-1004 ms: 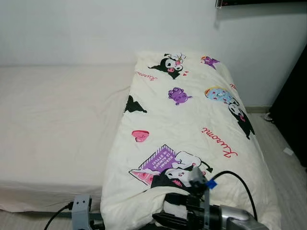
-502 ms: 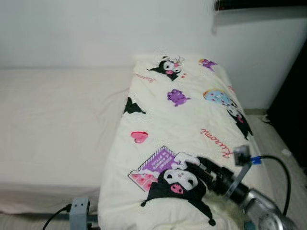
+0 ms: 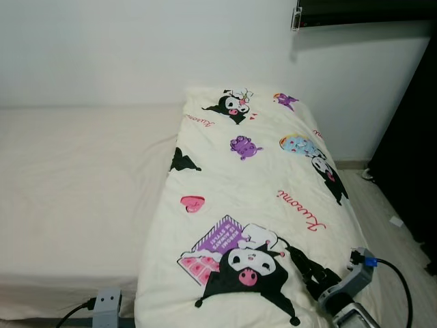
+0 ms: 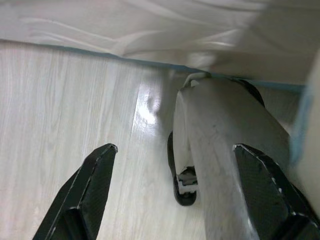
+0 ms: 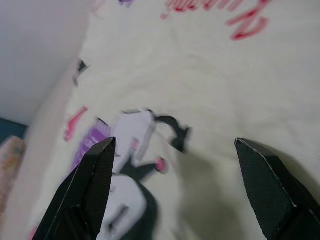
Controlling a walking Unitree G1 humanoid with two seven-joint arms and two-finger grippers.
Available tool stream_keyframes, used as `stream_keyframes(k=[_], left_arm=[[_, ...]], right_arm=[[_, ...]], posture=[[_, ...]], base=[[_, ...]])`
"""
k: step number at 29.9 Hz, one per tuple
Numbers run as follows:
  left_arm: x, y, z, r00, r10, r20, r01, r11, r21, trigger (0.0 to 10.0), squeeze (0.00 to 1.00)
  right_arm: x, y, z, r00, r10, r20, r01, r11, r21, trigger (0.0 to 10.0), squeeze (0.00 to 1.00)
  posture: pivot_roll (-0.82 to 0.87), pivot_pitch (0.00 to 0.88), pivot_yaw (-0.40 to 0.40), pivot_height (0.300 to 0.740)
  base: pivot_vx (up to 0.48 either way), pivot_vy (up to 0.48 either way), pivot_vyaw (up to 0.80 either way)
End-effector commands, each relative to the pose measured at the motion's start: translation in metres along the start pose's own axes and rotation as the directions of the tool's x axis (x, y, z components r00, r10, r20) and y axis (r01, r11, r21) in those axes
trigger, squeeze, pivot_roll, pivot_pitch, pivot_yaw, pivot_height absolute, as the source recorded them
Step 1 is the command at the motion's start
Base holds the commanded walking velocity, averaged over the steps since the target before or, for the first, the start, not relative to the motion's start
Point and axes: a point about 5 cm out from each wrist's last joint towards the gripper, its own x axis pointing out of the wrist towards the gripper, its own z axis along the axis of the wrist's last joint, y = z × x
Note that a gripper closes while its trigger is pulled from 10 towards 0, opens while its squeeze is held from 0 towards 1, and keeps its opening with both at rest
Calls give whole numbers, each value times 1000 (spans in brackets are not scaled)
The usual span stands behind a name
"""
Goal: Clean up the room
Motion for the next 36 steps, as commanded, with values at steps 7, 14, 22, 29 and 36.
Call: stream_keyframes(k=[7,14,22,29,36], left_arm=[[-1,6,-3,999,35,-27,-35,999,6,10000,0],[-1,5,-4,999,31,-25,-31,999,-13,10000,0],[-2,4,-11,998,32,-49,-31,999,7,10000,0],[-2,5,-12,998,35,-54,-34,999,13,10000,0],[-2,4,-14,997,38,-63,-37,999,17,10000,0]], right_arm=[[12,11,0,997,83,6,-83,996,-25,10000,0],[18,15,0,993,114,2,-114,993,-43,10000,0],[18,12,-6,995,92,-26,-94,993,-71,10000,0],[15,-1,-15,998,0,-71,-7,995,-96,10000,0],[3,-21,-29,981,-154,-121,140,983,-115,10000,0]], posture=[[-26,55,57,646],[-27,56,57,661],[-28,60,55,691],[-27,61,54,716],[-24,53,49,736]], base=[[-69,0,0],[-206,0,0],[0,0,0],[0,0,0],[0,0,0]])
